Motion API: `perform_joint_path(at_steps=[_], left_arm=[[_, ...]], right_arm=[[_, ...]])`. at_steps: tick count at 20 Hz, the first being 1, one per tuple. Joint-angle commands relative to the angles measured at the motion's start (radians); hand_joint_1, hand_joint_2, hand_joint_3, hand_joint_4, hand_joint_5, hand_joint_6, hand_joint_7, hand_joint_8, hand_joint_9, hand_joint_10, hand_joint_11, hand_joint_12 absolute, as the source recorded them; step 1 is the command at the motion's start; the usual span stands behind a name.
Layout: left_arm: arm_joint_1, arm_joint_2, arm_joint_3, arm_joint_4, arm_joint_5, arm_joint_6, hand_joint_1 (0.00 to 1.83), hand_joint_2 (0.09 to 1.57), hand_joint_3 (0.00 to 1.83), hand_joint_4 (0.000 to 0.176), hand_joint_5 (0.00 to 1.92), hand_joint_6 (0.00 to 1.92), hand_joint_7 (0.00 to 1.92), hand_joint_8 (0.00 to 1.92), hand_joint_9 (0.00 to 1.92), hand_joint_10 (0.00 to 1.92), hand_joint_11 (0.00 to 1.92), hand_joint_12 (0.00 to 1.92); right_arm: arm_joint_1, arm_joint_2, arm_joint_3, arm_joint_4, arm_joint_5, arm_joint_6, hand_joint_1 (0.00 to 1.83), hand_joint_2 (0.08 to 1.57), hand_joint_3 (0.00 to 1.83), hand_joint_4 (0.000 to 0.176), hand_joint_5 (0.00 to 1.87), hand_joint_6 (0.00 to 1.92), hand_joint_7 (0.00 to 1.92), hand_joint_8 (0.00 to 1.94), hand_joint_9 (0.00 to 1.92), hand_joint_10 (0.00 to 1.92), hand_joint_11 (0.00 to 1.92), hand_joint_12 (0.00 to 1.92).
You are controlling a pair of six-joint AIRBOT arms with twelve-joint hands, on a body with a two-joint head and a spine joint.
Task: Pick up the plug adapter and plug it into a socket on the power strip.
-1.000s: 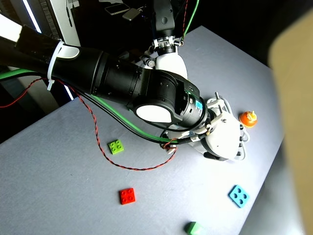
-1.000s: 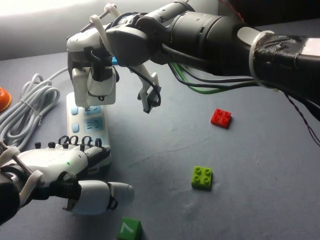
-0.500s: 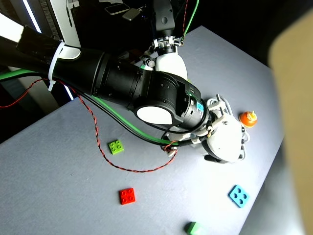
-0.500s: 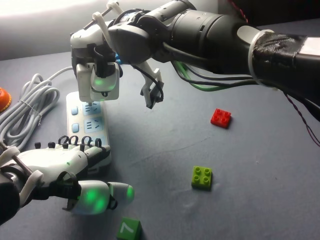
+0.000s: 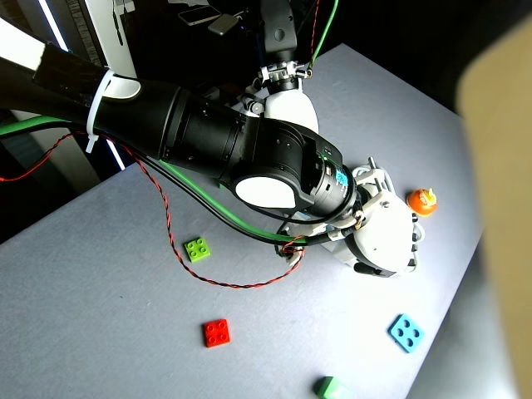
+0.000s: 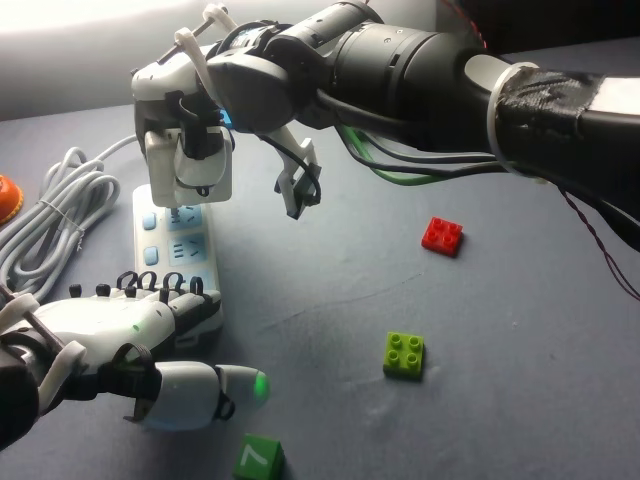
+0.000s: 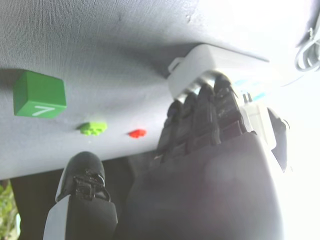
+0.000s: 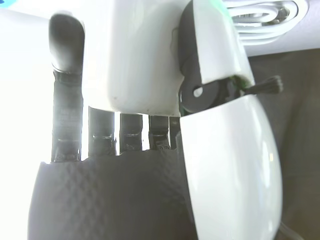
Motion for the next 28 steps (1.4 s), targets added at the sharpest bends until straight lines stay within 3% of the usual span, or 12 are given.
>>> perform_joint_path(at_steps=[1,3,9,12,19,22,23,28], left_arm=[[0.007,-0.001,-0.005,-0.025,0.014,-0.007,0.0,1.17,0.0,0.0,0.05,0.0,0.07,0.0,0.06,0.0,0.0,0.0],[0.007,-0.001,-0.005,-0.025,0.014,-0.007,0.0,1.17,0.0,0.0,0.05,0.0,0.08,0.0,0.06,0.0,0.01,0.01],[0.008,-0.001,-0.005,-0.025,0.01,-0.016,0.0,1.17,0.0,0.0,0.03,0.0,0.05,0.0,0.03,0.0,0.02,0.01],[0.013,0.001,-0.006,-0.025,0.01,-0.028,0.0,1.17,0.0,0.0,0.02,0.0,0.04,0.0,0.01,0.0,0.0,0.0],[0.019,0.004,-0.008,-0.025,0.01,-0.032,0.0,1.17,0.0,0.0,0.0,0.0,0.0,0.0,0.0,0.0,0.0,0.0],[0.019,0.005,-0.008,-0.025,0.01,-0.032,0.0,1.17,0.0,0.0,0.0,0.0,0.01,0.0,0.0,0.0,0.0,0.0],[0.019,0.005,-0.008,-0.025,0.01,-0.032,0.0,1.17,0.0,0.0,0.0,0.0,0.01,0.0,0.0,0.0,0.0,0.0],[0.025,0.008,-0.01,-0.025,0.01,-0.05,0.0,1.17,0.0,0.0,0.01,0.0,0.02,0.01,0.0,0.0,0.0,0.0]], right_arm=[[0.013,0.0,0.003,-0.005,0.11,-0.005,1.37,1.14,0.0,0.0,0.88,0.96,0.97,1.02,0.85,1.38,0.75,1.54],[0.013,0.0,0.002,-0.013,0.103,-0.006,1.38,1.12,0.0,0.0,0.93,0.89,1.01,0.95,0.88,1.34,0.74,1.54],[0.012,0.001,-0.004,-0.021,0.09,-0.007,1.37,1.14,0.0,0.0,0.88,0.94,0.96,1.06,0.82,1.43,0.71,1.6],[0.012,0.002,-0.01,-0.021,0.076,-0.007,1.37,1.13,0.0,0.0,0.9,0.91,1.0,0.98,0.85,1.39,0.72,1.58],[0.011,0.003,-0.02,-0.028,0.072,-0.008,1.37,1.13,0.0,0.0,0.9,0.89,0.98,1.03,0.85,1.39,0.76,1.55],[0.01,0.004,-0.027,-0.036,0.074,-0.008,1.37,1.15,0.0,0.0,0.83,0.99,0.95,1.09,0.82,1.43,0.74,1.57],[0.009,0.004,-0.028,-0.039,0.076,-0.008,1.37,1.14,0.0,0.0,0.88,0.91,0.96,1.08,0.83,1.41,0.76,1.54],[0.005,0.005,-0.037,-0.053,0.079,-0.008,1.37,1.14,0.0,0.0,0.88,0.91,0.97,1.05,0.83,1.42,0.76,1.56]])
